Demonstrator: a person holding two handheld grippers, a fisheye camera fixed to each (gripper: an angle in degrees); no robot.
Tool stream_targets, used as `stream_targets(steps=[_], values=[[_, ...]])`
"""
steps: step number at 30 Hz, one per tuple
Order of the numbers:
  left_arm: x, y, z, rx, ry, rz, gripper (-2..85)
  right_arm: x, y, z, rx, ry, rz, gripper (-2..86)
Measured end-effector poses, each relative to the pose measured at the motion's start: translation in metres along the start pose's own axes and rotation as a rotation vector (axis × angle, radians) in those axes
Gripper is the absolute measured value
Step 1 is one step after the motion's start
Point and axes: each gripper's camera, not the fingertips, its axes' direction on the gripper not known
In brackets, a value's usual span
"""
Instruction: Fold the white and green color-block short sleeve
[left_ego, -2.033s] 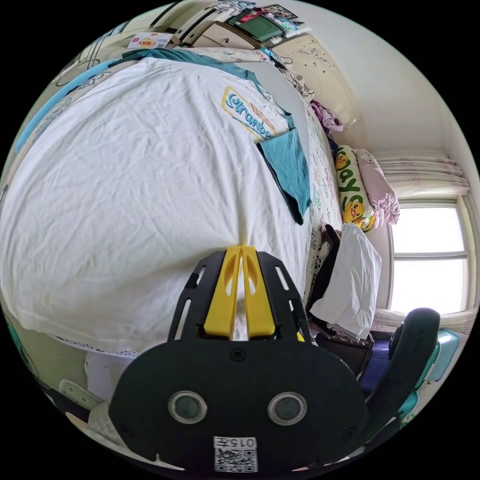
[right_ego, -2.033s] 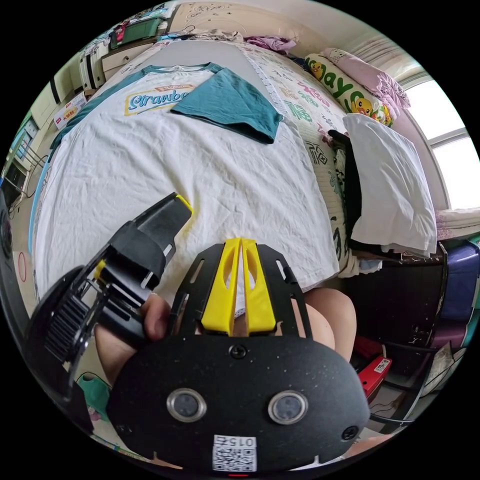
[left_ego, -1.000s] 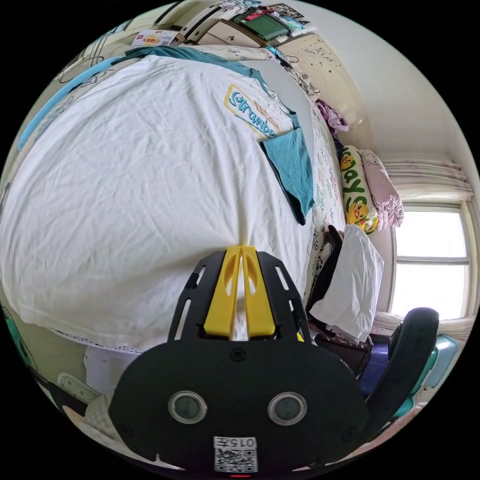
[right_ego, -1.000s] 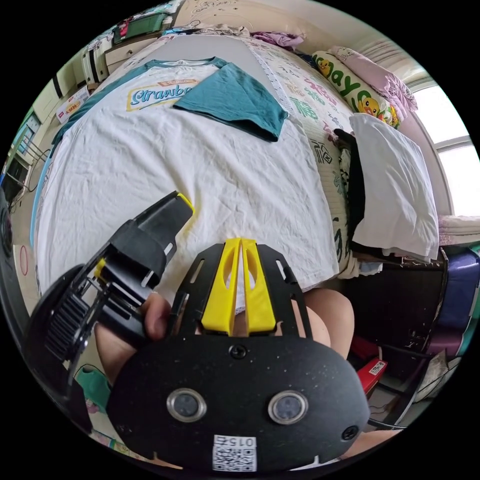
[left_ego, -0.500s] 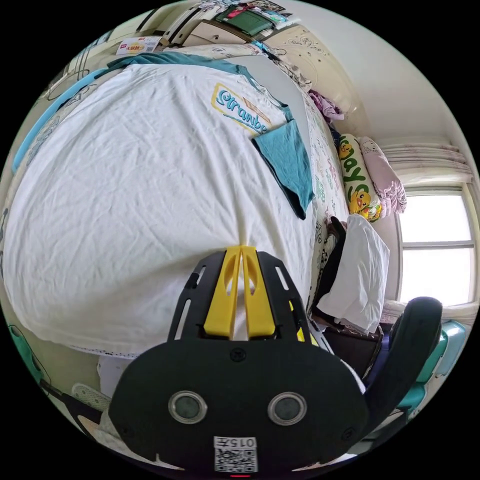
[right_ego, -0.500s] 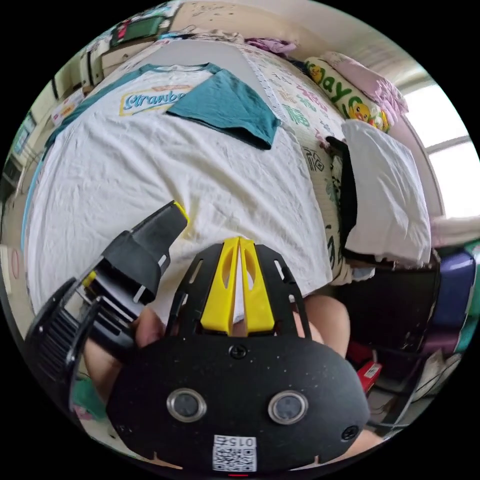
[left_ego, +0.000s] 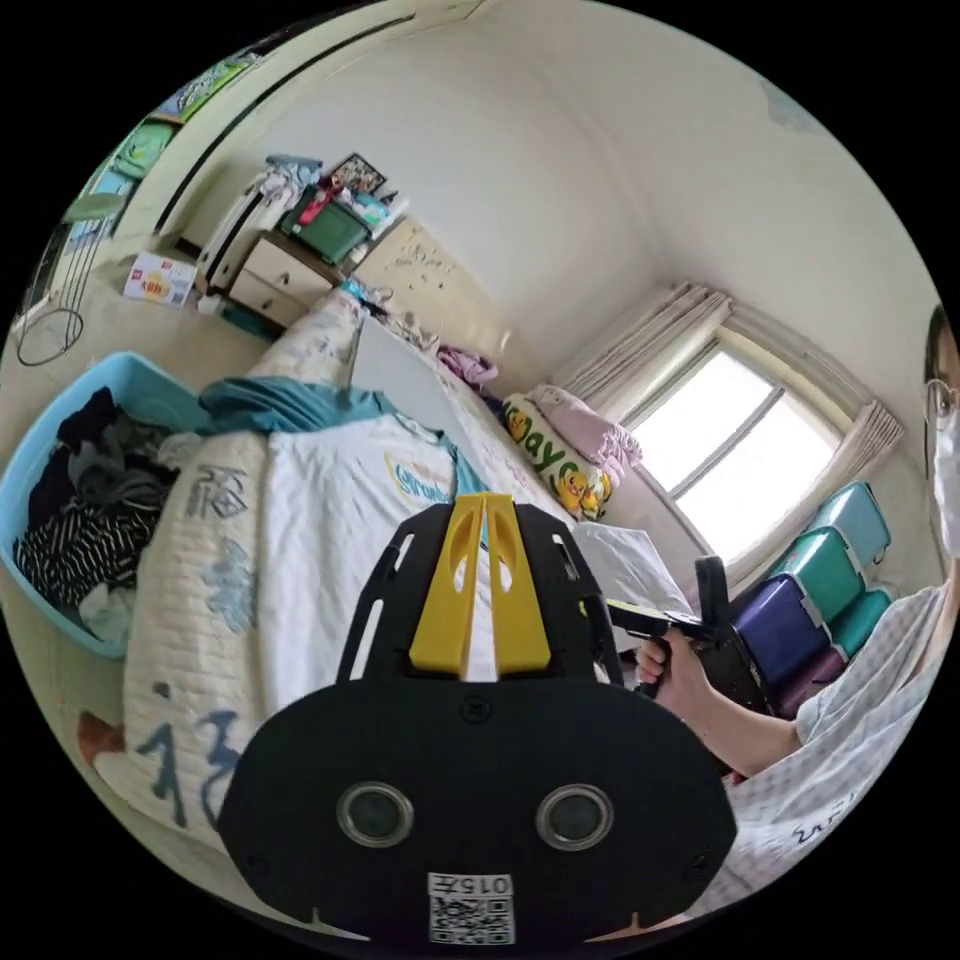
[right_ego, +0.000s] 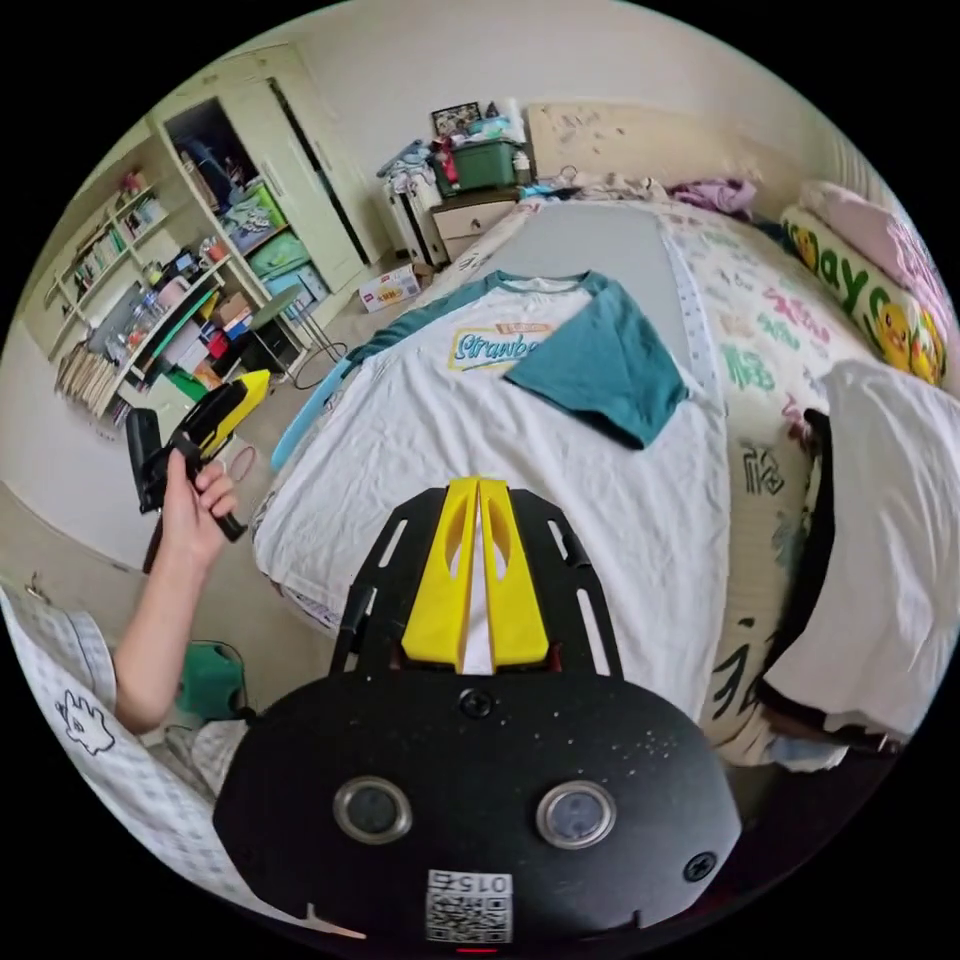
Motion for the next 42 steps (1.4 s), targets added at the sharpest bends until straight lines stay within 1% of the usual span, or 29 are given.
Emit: stream_targets(steps=[1,3,5,6,8,9,11,12,14,15,18,19,20,21,23,25,27,30,32,33,35,36,38,39,41,42], values=[[-0.014,-0.009,-0.011,0.014,-0.051,0.002,-0.5,-0.003,-0.005,-0.008,-0.013,0.017,-0.036,-1.0],[-0.033,-0.021,-0.018,0.005,-0.177,-0.006,-0.1,-0.006,-0.013,-0.016,-0.030,-0.015,-0.092,-1.0],[-0.059,-0.039,-0.017,0.009,-0.330,-0.037,2.1,-0.006,-0.025,-0.021,-0.061,-0.101,-0.127,-1.0],[-0.068,-0.045,-0.015,0.003,-0.350,-0.057,3.0,-0.007,-0.028,-0.021,-0.071,-0.121,-0.137,-1.0],[-0.115,-0.065,0.003,-0.057,-0.394,-0.213,8.0,-0.010,-0.039,-0.023,-0.089,-0.132,-0.161,-1.0],[-0.129,-0.069,0.009,-0.077,-0.385,-0.266,8.7,-0.012,-0.041,-0.025,-0.090,-0.123,-0.168,-1.0],[-0.182,-0.077,0.027,-0.103,-0.286,-0.471,11.3,-0.018,-0.050,-0.031,-0.111,-0.122,-0.194,-1.0],[-0.194,-0.077,0.031,-0.103,-0.265,-0.520,11.7,-0.019,-0.052,-0.033,-0.114,-0.127,-0.195,-1.0],[-0.227,-0.075,0.044,-0.091,-0.224,-0.692,12.8,-0.018,-0.055,-0.046,-0.121,-0.147,-0.195,-1.0],[-0.232,-0.074,0.046,-0.082,-0.217,-0.727,13.0,-0.017,-0.055,-0.050,-0.124,-0.148,-0.191,-1.0],[-0.244,-0.071,0.049,-0.035,-0.196,-0.820,9.4,-0.002,-0.051,-0.072,-0.141,-0.158,-0.146,-0.9],[-0.243,-0.070,0.045,-0.002,-0.166,-0.829,6.0,0.006,-0.047,-0.084,-0.142,-0.167,-0.128,-0.9],[-0.239,-0.068,0.039,0.043,-0.135,-0.823,1.7,0.015,-0.042,-0.097,-0.143,-0.170,-0.106,-0.8],[-0.236,-0.067,0.036,0.056,-0.140,-0.818,1.3,0.019,-0.040,-0.103,-0.143,-0.168,-0.093,-0.8],[-0.224,-0.065,0.022,0.000,-0.274,-0.779,0.3,0.036,-0.028,-0.130,-0.131,-0.150,-0.046,-0.6],[-0.218,-0.063,0.015,-0.052,-0.304,-0.755,0.1,0.048,-0.019,-0.147,-0.131,-0.134,-0.009,-0.5],[-0.203,-0.058,0.007,-0.069,-0.289,-0.715,0.1,0.056,-0.011,-0.163,-0.131,-0.125,0.021,-0.5],[-0.157,-0.043,-0.010,-0.155,-0.223,-0.540,1.6,0.067,0.002,-0.189,-0.108,-0.099,0.078,-0.4],[-0.112,-0.013,-0.025,-0.250,-0.174,-0.398,3.6,0.078,0.015,-0.208,-0.082,-0.118,0.148,-0.4],[-0.100,-0.003,-0.031,-0.261,-0.175,-0.364,4.1,0.080,0.018,-0.213,-0.070,-0.132,0.161,-0.4],[-0.042,0.037,-0.054,-0.281,-0.287,-0.173,4.8,0.082,0.033,-0.234,-0.011,-0.164,0.181,-0.4],[-0.027,0.048,-0.059,-0.277,-0.329,-0.120,4.9,0.081,0.036,-0.240,0.003,-0.157,0.183,-0.4],[0.026,0.086,-0.080,-0.198,-0.431,0.041,5.7,0.072,0.045,-0.260,0.046,-0.102,0.176,-0.4],[0.036,0.094,-0.084,-0.173,-0.441,0.055,5.8,0.069,0.047,-0.264,0.053,-0.088,0.171,-0.4],[0.063,0.118,-0.090,-0.071,-0.435,0.130,7.2,0.060,0.051,-0.282,0.092,-0.013,0.162,-0.4],[0.066,0.122,-0.090,-0.052,-0.438,0.128,7.8,0.059,0.052,-0.286,0.103,0.007,0.175,-0.4]])
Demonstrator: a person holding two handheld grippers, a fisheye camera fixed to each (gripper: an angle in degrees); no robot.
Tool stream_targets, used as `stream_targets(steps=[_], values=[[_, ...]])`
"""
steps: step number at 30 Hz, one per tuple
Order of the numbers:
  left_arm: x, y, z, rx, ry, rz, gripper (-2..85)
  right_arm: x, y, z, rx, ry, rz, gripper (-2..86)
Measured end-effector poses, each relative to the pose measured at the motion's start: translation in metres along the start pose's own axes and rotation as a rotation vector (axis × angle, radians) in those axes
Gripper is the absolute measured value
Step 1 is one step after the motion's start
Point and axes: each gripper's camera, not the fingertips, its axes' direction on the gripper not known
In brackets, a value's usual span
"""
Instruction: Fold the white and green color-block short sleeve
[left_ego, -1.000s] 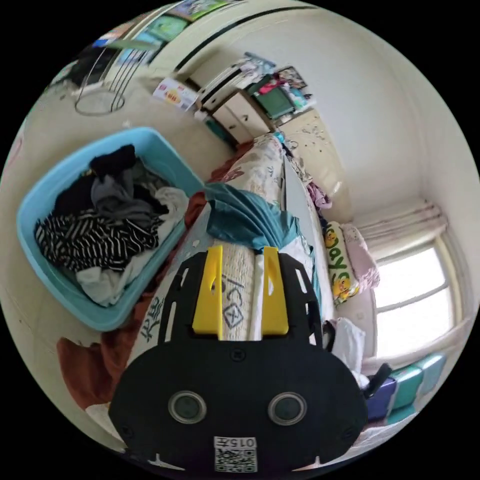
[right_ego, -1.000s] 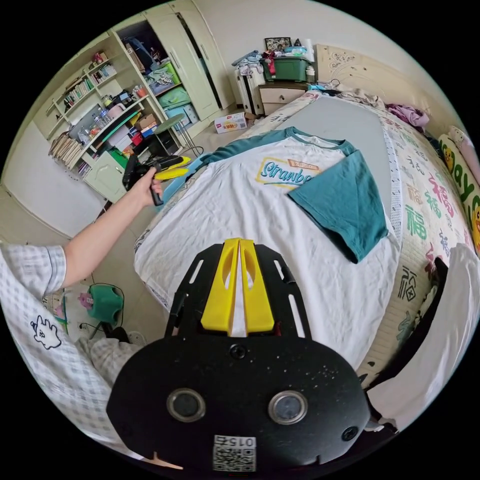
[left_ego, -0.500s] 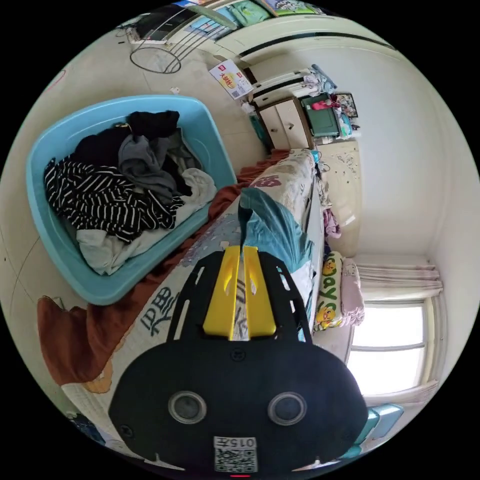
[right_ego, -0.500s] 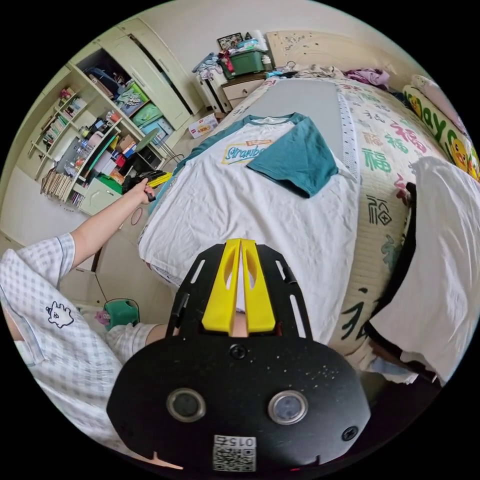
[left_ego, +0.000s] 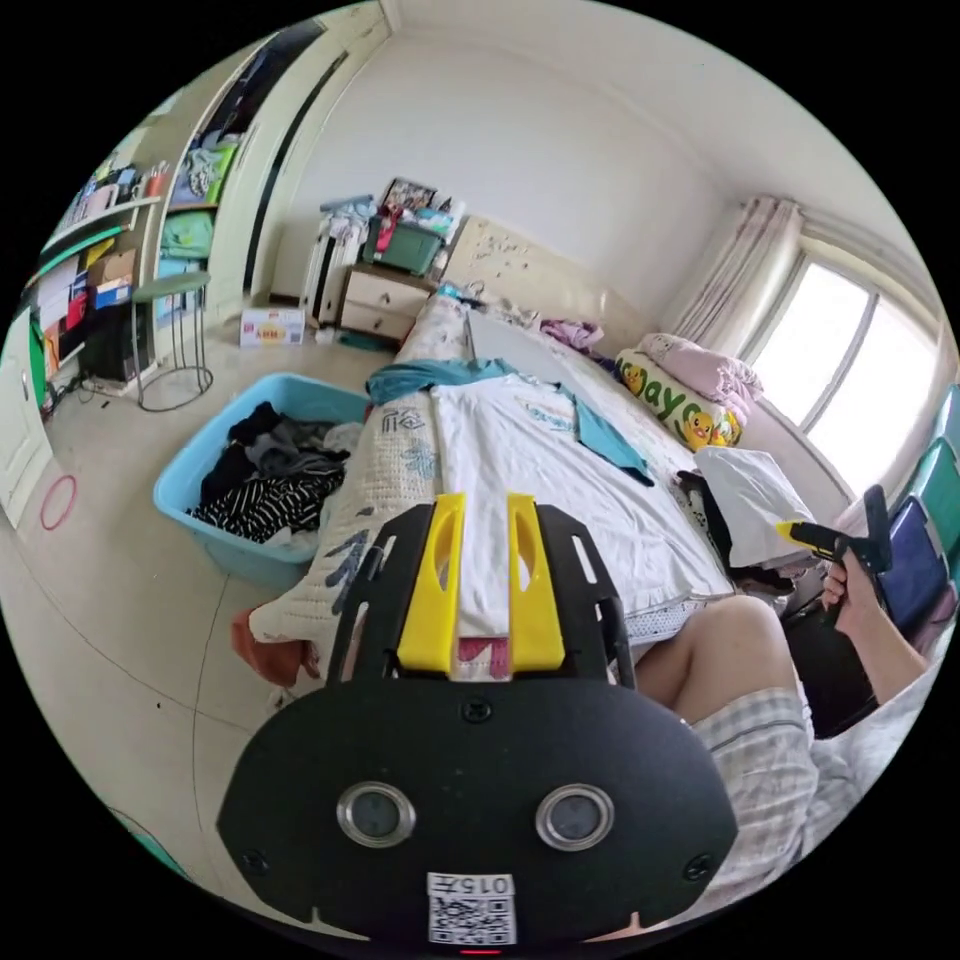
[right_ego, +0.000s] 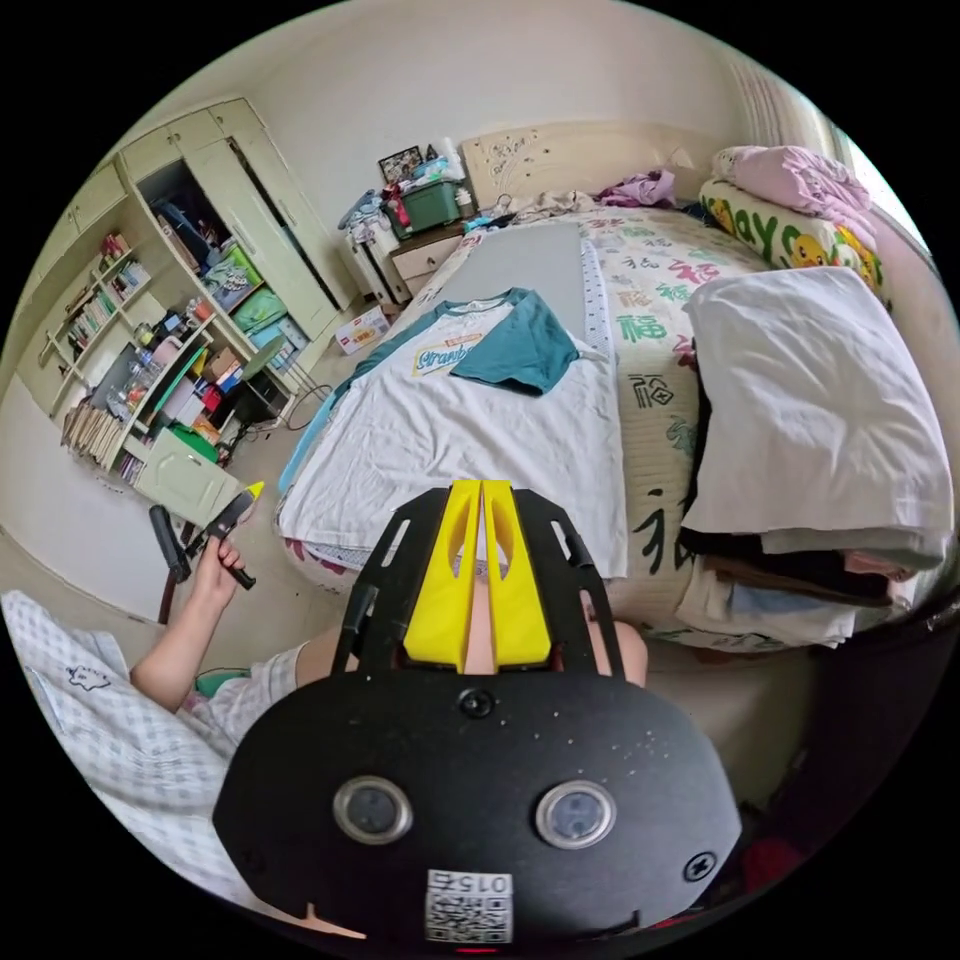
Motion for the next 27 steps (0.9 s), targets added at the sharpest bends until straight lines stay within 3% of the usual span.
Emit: stream_targets(steps=[8,15,19,27], values=[[0.025,0.001,0.053,-0.333,-0.004,-0.055,12.9,0.026,0.008,-0.029,0.092,-0.072,0.100,-0.3],[0.052,-0.001,0.062,-0.377,-0.109,0.028,7.7,0.070,0.014,-0.004,0.009,-0.076,0.125,0.7],[0.045,-0.011,0.066,-0.439,-0.058,-0.026,1.2,0.100,-0.009,0.035,-0.072,-0.075,0.125,4.5],[0.063,-0.012,0.054,-0.421,-0.124,0.022,-0.5,0.168,-0.047,0.140,-0.294,-0.030,0.197,8.1]])
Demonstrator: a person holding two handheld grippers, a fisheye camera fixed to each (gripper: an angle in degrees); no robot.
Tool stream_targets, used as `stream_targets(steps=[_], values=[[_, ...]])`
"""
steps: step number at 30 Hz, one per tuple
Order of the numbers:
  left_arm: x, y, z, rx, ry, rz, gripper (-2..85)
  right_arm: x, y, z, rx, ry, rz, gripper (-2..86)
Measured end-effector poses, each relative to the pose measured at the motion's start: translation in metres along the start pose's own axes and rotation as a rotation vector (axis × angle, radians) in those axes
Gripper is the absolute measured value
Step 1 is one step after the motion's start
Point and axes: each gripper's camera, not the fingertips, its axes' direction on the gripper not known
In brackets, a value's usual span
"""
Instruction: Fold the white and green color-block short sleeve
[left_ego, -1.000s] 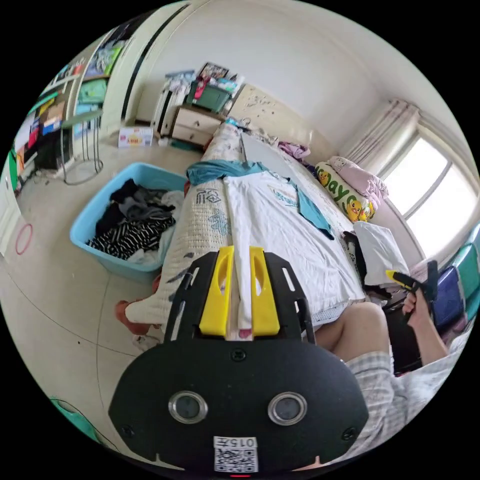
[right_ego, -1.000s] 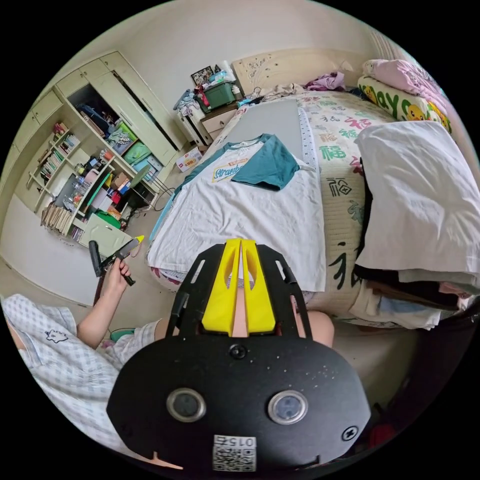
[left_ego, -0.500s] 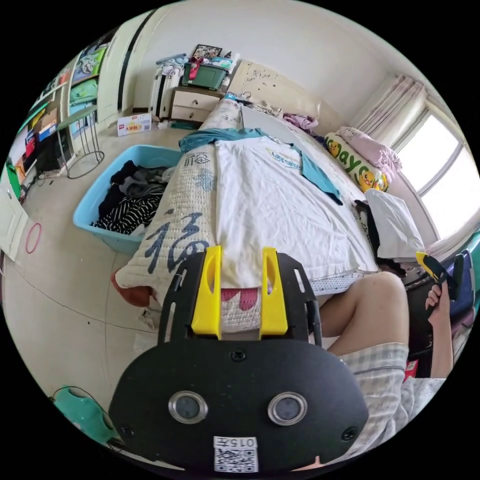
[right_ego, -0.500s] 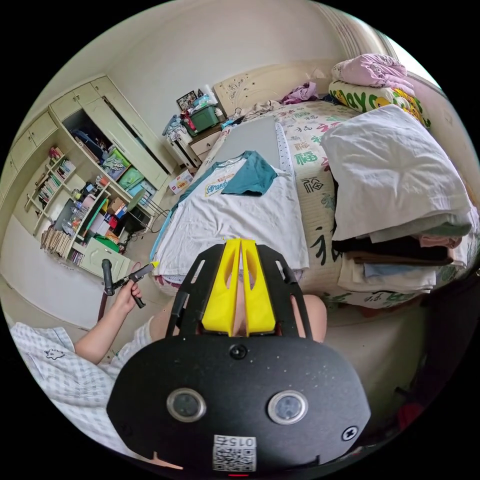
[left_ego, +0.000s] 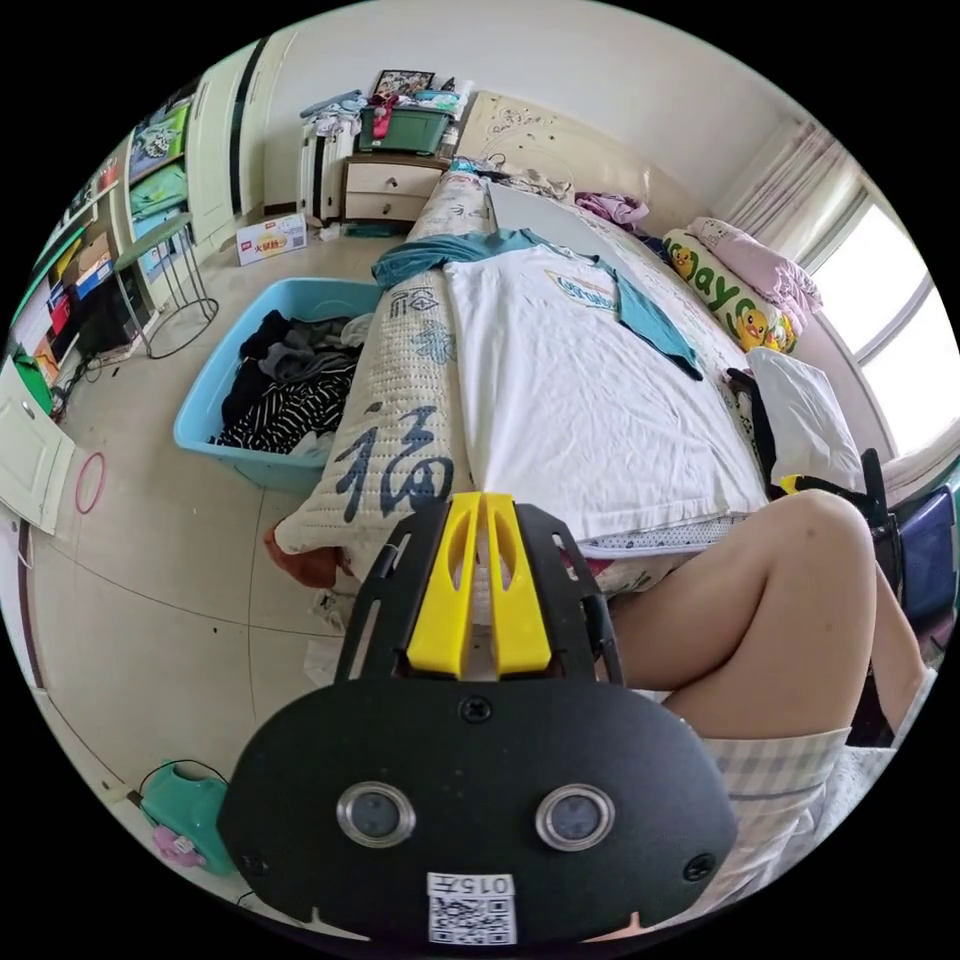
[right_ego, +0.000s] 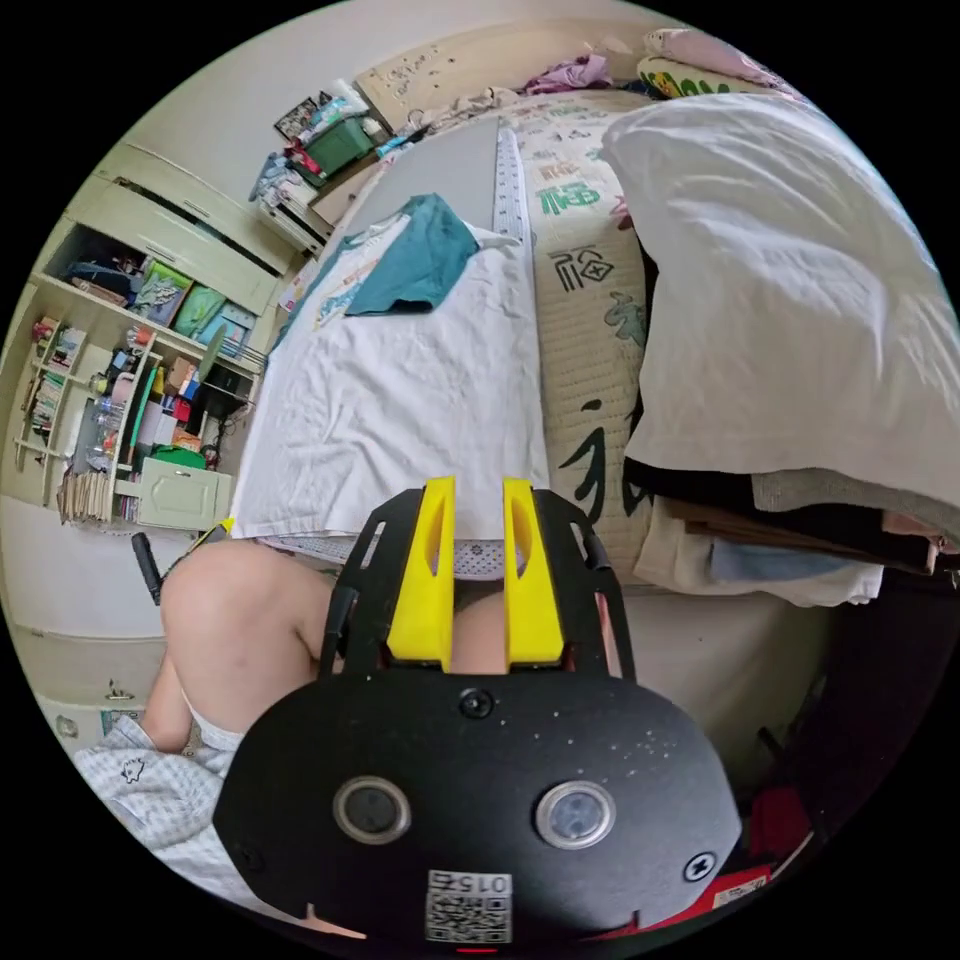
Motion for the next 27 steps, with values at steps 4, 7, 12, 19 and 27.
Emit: stream_targets(steps=[4,7,12,19,27], values=[[-0.006,-0.003,-0.001,-0.015,-0.005,-0.078,-0.6,0.026,-0.026,0.051,-0.128,0.051,0.034,8.6],[-0.001,-0.014,-0.001,-0.038,-0.045,-0.044,-0.5,0.037,-0.035,0.090,-0.234,0.071,0.027,7.8],[-0.009,-0.030,-0.004,-0.146,-0.237,0.046,-0.7,0.050,-0.036,0.128,-0.242,0.076,-0.002,7.1],[-0.073,-0.056,-0.107,0.143,-0.302,-0.078,-0.5,0.068,-0.020,0.183,-0.208,0.069,-0.083,5.9],[-0.152,-0.096,-0.110,0.379,0.085,-0.298,0.1,0.062,0.007,0.204,-0.075,0.140,-0.125,0.0]])
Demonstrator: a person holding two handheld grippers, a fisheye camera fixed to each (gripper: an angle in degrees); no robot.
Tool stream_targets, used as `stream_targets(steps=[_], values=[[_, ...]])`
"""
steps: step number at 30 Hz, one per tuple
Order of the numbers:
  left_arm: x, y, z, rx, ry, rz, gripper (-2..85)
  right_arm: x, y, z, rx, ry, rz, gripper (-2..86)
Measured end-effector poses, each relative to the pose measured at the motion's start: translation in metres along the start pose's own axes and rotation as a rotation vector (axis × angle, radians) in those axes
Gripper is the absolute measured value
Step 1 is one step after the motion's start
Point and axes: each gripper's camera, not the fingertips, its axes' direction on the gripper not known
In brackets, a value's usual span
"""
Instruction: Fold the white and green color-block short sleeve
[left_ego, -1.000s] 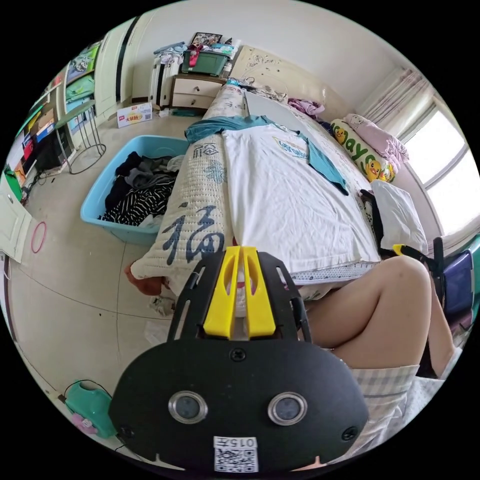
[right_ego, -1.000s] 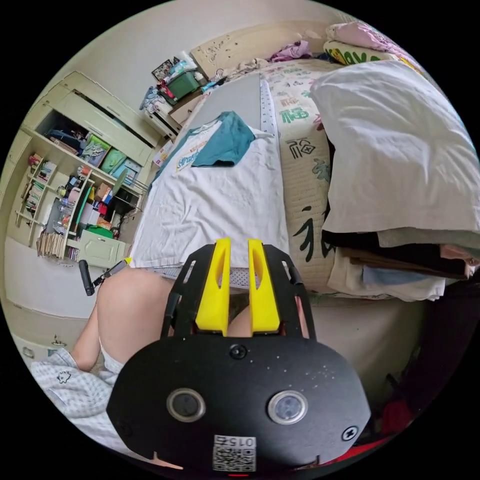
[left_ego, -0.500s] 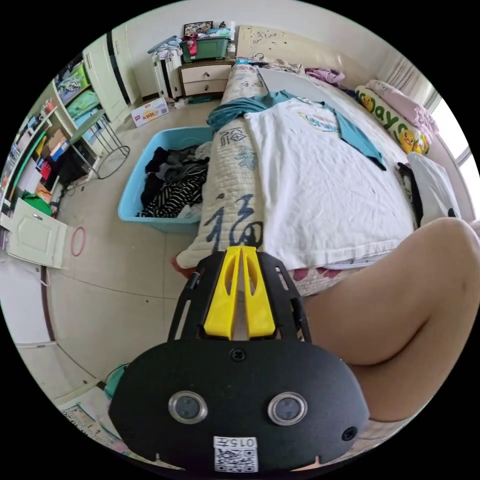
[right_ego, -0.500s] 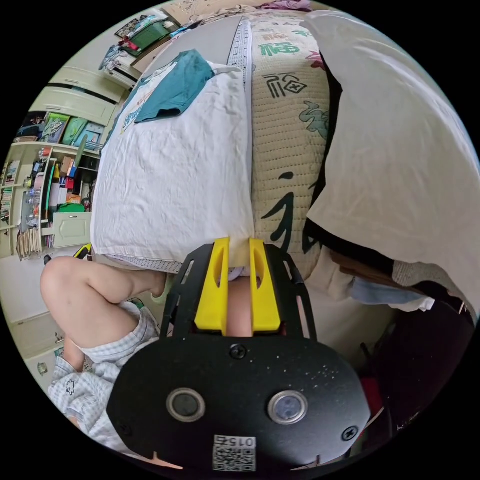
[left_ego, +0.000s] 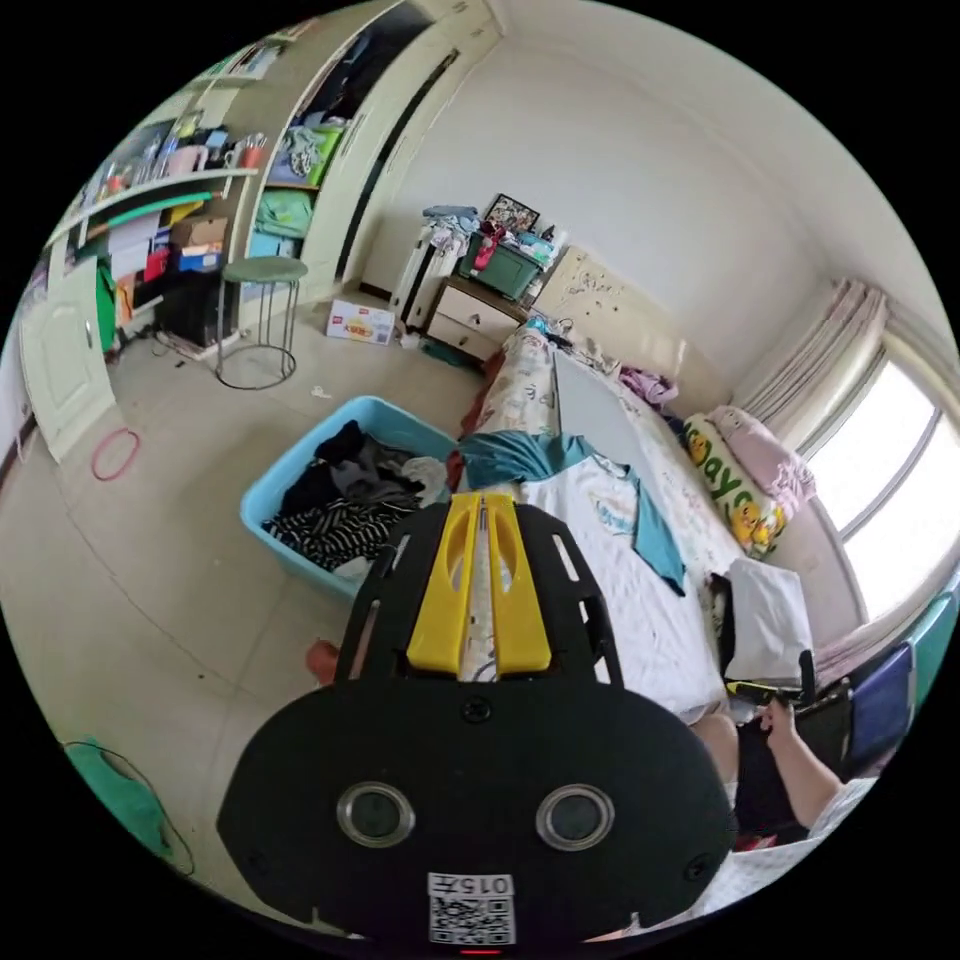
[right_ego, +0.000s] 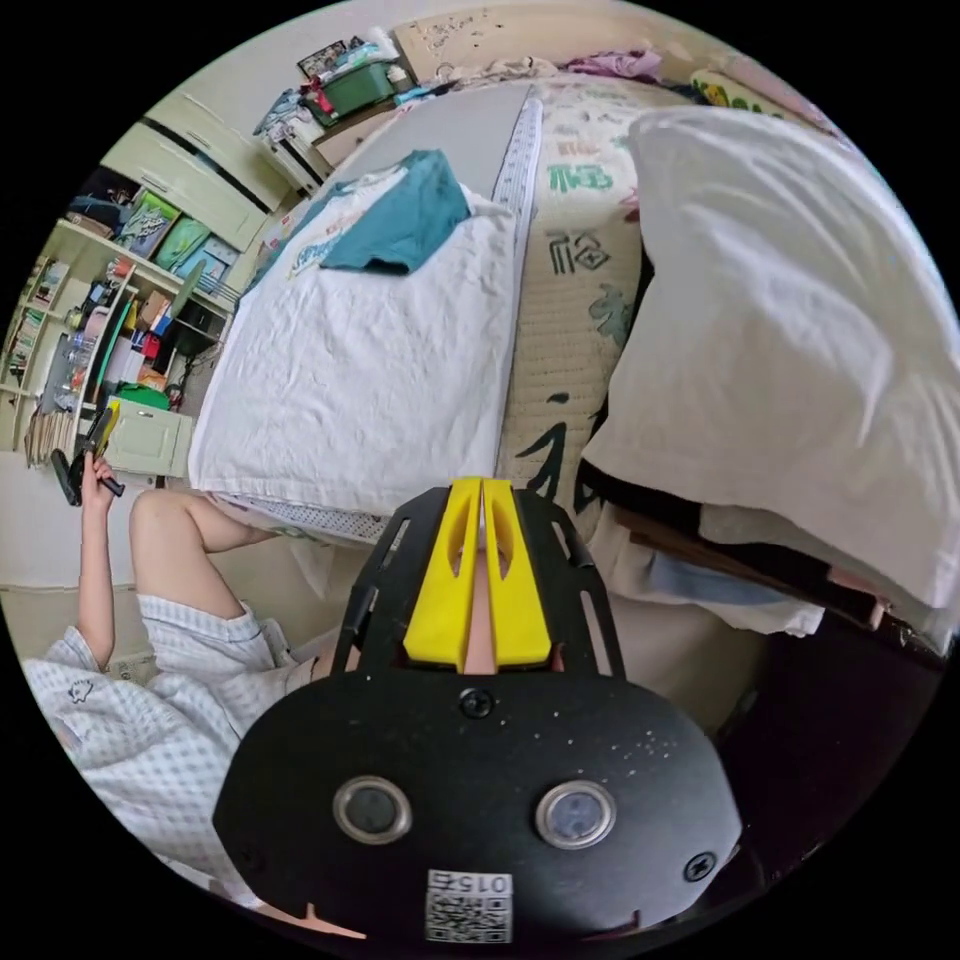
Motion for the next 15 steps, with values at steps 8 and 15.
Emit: stream_targets(steps=[8,15], values=[[-0.099,-0.030,0.170,-0.028,0.321,-0.549,7.2,-0.170,-0.073,0.001,0.521,0.665,-0.252,-0.9],[-0.162,-0.048,0.258,-0.061,0.464,-0.823,8.3,-0.329,-0.193,0.135,0.495,0.417,-0.608,-1.0]])
